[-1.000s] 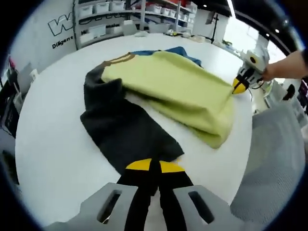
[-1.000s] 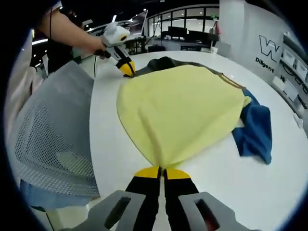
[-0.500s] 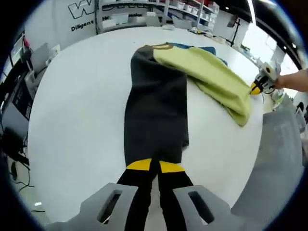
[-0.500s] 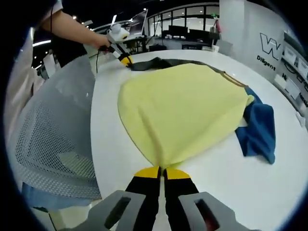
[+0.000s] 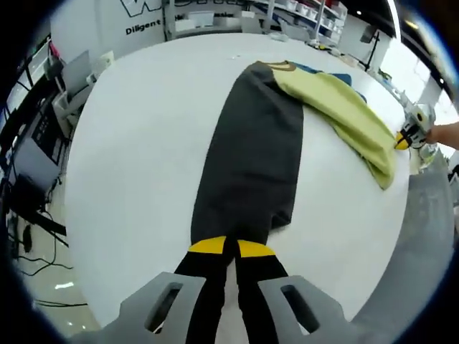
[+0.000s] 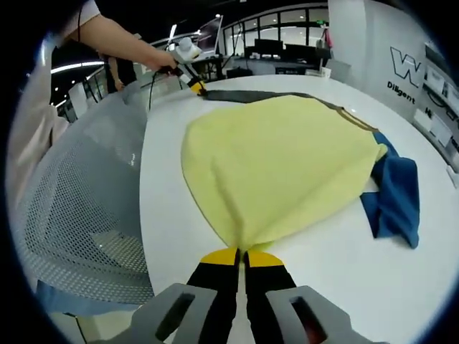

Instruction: Fold the garment on the visible template until the final outline fits inside the template.

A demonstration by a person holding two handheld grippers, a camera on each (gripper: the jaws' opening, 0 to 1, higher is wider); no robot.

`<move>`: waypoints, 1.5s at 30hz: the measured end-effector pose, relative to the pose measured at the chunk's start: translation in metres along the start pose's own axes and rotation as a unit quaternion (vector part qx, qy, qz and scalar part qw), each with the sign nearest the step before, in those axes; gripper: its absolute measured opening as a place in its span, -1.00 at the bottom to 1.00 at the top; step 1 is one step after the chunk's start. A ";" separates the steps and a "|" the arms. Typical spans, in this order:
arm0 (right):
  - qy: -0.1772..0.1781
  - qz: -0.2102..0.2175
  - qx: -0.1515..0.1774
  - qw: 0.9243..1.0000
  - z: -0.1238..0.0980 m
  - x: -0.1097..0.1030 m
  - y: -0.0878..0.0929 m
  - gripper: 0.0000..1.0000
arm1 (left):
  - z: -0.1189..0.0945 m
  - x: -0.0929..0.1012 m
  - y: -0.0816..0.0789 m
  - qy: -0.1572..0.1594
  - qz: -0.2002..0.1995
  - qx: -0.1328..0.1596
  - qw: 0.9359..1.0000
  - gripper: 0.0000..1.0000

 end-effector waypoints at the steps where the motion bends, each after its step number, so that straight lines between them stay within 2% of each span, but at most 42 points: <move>1: -0.001 0.001 0.001 1.000 0.000 0.000 0.000 -1.00 | 0.000 -0.003 0.000 -0.003 -0.003 -0.002 1.000 -0.95; 6: -0.004 0.001 0.004 1.000 0.000 0.000 0.000 -1.00 | -0.001 -0.009 0.001 -0.006 -0.021 -0.009 1.000 -0.94; 8: -0.005 0.000 0.006 1.000 0.000 0.000 0.000 -1.00 | -0.001 -0.007 0.002 -0.007 -0.014 -0.014 1.000 -0.94; 13: -0.007 -0.003 0.003 1.000 0.000 0.000 0.000 -1.00 | -0.001 -0.012 0.003 -0.024 -0.021 -0.021 0.999 -0.94; 20: 0.000 0.002 0.005 1.000 -0.001 0.000 0.000 -1.00 | -0.008 -0.007 0.007 -0.039 -0.043 0.000 0.998 -0.83; 23: 0.004 0.003 0.007 1.000 -0.002 0.000 -0.002 -1.00 | -0.014 -0.003 0.000 -0.049 -0.045 0.029 0.997 -0.72; 27: 0.011 0.007 0.015 1.000 -0.005 0.002 -0.006 -1.00 | -0.019 -0.002 -0.006 -0.062 -0.059 0.048 0.995 -0.55; 34: 0.024 0.011 0.023 0.999 -0.013 0.008 -0.011 -0.91 | -0.029 0.005 -0.015 -0.075 -0.059 0.082 0.992 -0.41; 38: 0.035 0.019 0.031 0.999 -0.019 0.017 -0.014 -0.87 | -0.032 0.010 -0.021 -0.084 -0.055 0.094 0.991 -0.29; 45: 0.076 0.048 0.039 0.995 -0.031 0.047 -0.012 -0.87 | -0.035 0.023 -0.031 -0.084 -0.054 0.121 0.988 -0.22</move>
Point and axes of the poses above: the point that each gripper's makers call its tool centre point, and the gripper's own axes: z roughly forward along the fingers, x roughly to its right, y roughly out of its underside, the point moved 2 cm from there along -z, roughly backward along the fingers, and after that the axes turned 7 degrees about -z, right-handed, at the moved point
